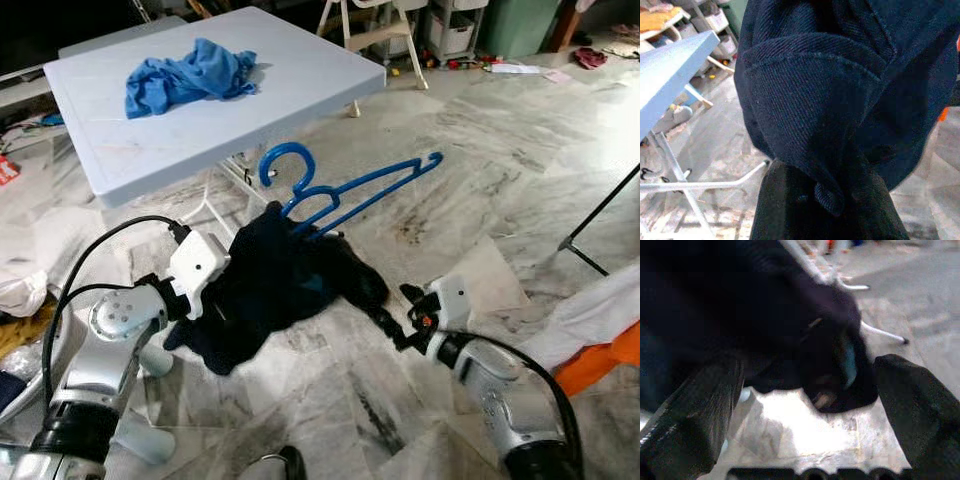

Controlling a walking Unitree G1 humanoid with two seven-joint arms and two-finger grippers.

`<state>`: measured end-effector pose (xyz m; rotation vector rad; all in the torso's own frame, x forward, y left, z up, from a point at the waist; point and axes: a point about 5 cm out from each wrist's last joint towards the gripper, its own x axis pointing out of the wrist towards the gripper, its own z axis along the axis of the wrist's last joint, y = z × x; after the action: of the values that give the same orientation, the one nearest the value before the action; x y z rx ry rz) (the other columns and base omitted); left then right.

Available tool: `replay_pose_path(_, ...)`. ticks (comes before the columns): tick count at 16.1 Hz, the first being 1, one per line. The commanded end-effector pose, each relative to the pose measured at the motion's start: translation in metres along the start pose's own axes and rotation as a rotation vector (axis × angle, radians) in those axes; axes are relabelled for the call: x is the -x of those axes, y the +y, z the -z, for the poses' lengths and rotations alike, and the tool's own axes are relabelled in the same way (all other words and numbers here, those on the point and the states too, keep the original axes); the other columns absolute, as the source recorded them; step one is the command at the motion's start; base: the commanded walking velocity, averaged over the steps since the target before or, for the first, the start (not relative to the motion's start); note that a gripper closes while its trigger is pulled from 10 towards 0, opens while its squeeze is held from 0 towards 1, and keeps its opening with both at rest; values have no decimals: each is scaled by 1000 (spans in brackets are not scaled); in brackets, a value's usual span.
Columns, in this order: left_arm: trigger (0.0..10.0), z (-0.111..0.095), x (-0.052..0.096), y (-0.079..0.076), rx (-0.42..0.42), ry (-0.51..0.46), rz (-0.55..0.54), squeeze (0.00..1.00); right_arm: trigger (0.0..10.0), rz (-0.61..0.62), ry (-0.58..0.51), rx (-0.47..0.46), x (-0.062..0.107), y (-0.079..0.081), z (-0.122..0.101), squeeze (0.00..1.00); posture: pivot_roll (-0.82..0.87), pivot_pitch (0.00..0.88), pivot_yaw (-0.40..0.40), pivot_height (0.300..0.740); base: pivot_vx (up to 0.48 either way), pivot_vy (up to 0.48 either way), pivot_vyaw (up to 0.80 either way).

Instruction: Hang hanger

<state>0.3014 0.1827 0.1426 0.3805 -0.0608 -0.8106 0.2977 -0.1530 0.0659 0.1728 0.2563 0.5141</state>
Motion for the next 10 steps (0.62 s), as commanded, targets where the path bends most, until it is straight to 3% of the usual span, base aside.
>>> replay_pose_path(1, 0, -10, 3, 4, -40, -41, -29, 0, 10000, 48, -3, -41, -3, -4, -2, 0, -68, 120, 86, 740, 0, 0, 0)
replay_pose_path(4, 0, -12, 2, -9, -8, -40, -17, 0, 10000, 251, 20, -79, -11, -19, -7, 0, -71, 118, 80, 740, 0, 0, 0)
replay_pose_path(5, 0, -16, -3, -12, -15, -58, -26, 0, 10000, 222, -17, -93, -12, -18, -10, 0, -74, 116, 78, 740, 0, 0, 0)
replay_pose_path(6, 0, -20, -7, -11, -18, -76, -53, 0, 10000, 138, -97, -188, -13, -12, -15, 0, -74, 114, 75, 740, 0, 0, 0)
replay_pose_path(9, 0, -26, -16, -4, -26, -93, -142, 0, 10000, 77, -200, -245, -12, -8, -27, 0, -77, 114, 75, 740, 0, 0, 0)
replay_pose_path(10, 0, -26, -20, -4, -31, -95, -159, 0, 10000, 44, -247, -304, -9, -8, -35, 0, -81, 116, 73, 740, 0, 0, 0)
